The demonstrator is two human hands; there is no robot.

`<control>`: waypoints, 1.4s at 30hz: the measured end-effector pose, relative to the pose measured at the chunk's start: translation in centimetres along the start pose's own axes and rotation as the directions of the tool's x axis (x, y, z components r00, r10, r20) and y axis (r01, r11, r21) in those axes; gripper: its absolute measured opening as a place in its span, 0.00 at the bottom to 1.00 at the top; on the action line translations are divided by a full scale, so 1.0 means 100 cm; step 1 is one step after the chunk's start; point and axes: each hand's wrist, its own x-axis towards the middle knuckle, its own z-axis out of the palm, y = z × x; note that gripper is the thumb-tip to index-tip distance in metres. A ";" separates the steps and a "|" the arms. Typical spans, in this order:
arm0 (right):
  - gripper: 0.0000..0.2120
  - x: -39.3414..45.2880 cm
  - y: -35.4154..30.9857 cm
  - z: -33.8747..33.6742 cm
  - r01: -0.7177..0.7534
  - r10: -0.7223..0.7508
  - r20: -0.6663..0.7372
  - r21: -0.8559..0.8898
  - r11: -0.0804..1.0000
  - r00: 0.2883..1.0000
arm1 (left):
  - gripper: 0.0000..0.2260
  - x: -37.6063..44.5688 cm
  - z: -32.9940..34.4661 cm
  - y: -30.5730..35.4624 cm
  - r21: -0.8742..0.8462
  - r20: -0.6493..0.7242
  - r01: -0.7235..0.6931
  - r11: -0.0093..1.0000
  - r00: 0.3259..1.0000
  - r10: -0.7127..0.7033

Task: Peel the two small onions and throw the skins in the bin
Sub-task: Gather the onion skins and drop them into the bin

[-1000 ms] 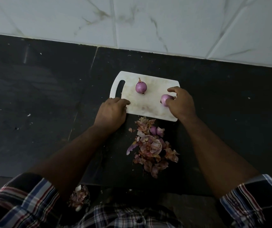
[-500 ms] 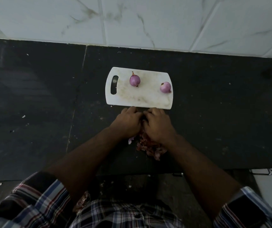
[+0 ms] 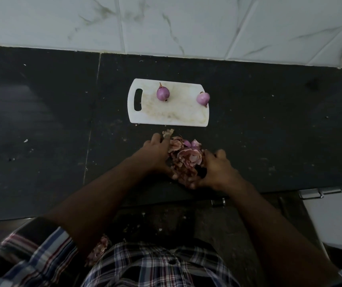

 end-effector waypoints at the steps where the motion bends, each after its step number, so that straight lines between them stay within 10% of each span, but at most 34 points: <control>1: 0.54 0.005 -0.008 0.002 0.032 -0.030 -0.028 0.050 0.998 0.999 | 0.56 0.002 0.000 0.004 0.008 -0.001 0.005 1.000 1.000 -0.005; 5: 0.46 0.024 -0.025 -0.001 0.148 -0.134 -0.085 0.191 0.970 0.987 | 0.55 0.002 -0.002 0.011 -0.044 -0.022 0.053 0.998 0.998 -0.054; 13: 0.63 0.037 -0.021 -0.023 0.083 -0.080 0.107 -0.022 0.996 0.991 | 0.66 0.010 -0.019 0.017 0.058 0.097 0.191 0.980 0.976 -0.196; 21: 0.38 0.047 -0.035 -0.022 0.258 -0.259 0.092 0.023 0.966 0.961 | 0.49 0.011 -0.006 0.034 -0.031 -0.009 0.181 0.983 0.983 -0.181; 29: 0.67 0.059 -0.036 -0.039 0.252 -0.223 0.222 -0.110 0.962 0.949 | 0.65 -0.015 0.000 0.032 0.028 0.013 0.304 0.952 0.953 -0.304; 42: 0.41 0.044 -0.054 -0.020 0.328 -0.320 0.167 -0.019 0.945 0.933 | 0.33 -0.004 0.008 0.033 -0.086 -0.104 0.160 0.983 0.980 -0.168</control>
